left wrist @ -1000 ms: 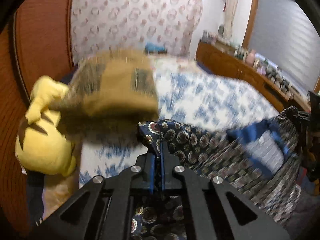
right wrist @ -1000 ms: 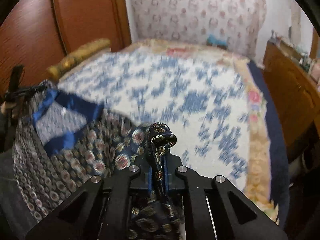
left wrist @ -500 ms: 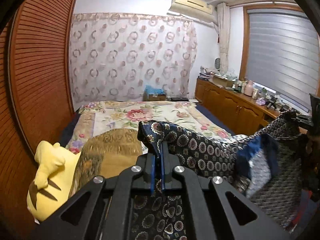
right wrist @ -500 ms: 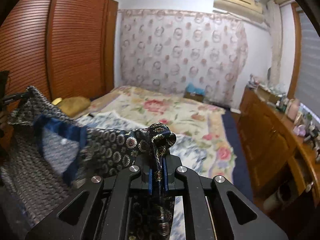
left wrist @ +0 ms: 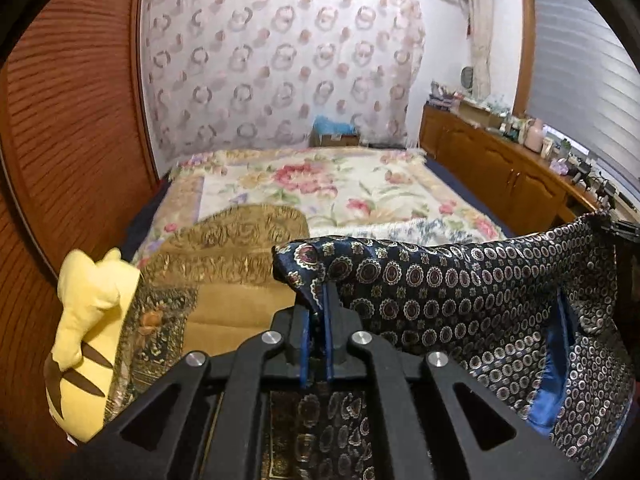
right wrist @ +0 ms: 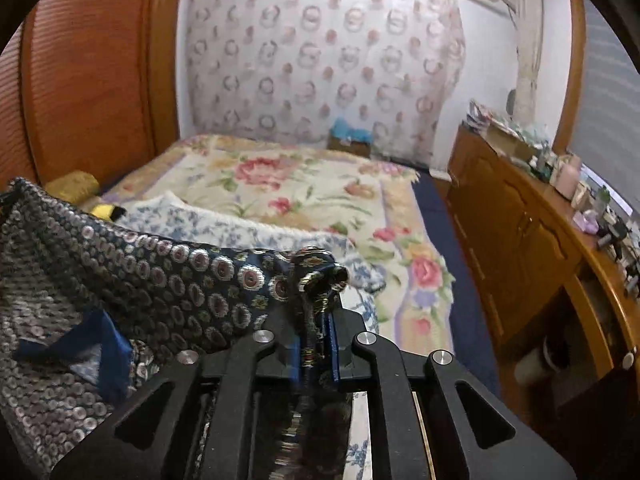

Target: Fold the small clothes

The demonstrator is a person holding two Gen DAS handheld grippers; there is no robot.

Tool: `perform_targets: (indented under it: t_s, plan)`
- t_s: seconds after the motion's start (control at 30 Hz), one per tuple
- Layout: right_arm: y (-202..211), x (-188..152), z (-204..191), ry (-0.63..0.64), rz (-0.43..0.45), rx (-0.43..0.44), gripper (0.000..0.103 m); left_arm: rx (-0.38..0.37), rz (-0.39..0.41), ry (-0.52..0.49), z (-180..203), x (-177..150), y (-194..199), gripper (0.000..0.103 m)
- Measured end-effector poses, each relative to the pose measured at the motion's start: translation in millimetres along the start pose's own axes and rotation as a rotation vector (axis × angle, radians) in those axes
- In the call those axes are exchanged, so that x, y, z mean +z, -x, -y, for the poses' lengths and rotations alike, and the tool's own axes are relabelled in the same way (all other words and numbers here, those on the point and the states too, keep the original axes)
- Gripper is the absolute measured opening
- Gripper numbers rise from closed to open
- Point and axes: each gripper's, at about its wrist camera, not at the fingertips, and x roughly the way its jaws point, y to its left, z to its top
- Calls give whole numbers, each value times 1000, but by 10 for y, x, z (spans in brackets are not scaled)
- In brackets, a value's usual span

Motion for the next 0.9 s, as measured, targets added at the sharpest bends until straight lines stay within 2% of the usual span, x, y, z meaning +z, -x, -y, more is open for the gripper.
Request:
perform_targets:
  t_s: [0.03, 0.07, 0.13, 0.3, 0.53, 0.9]
  plan:
    - [-40, -19, -1, -7, -21, -1, 24, -2, -16, 13, -25, -10, -24, 5]
    - [-80, -49, -3, -14, -40, 3, 27, -9, -28, 26, -45, -26, -27, 5]
    - [-101, -98, -22, -12, -58, -5, 38, -7, -28, 29, -69, -77, 31, 13]
    - [-10, -223, -104, -5, -57, 12, 40, -21, -16, 6, -67, -252, 233, 36]
    - [129, -368, -395, 2, -62, 94, 41, -23, -9, -22, 9, -538, 468, 36]
    - [188, -430, -1127, 71, -65, 259, 41, -44, -44, -33, 83, -759, 512, 36]
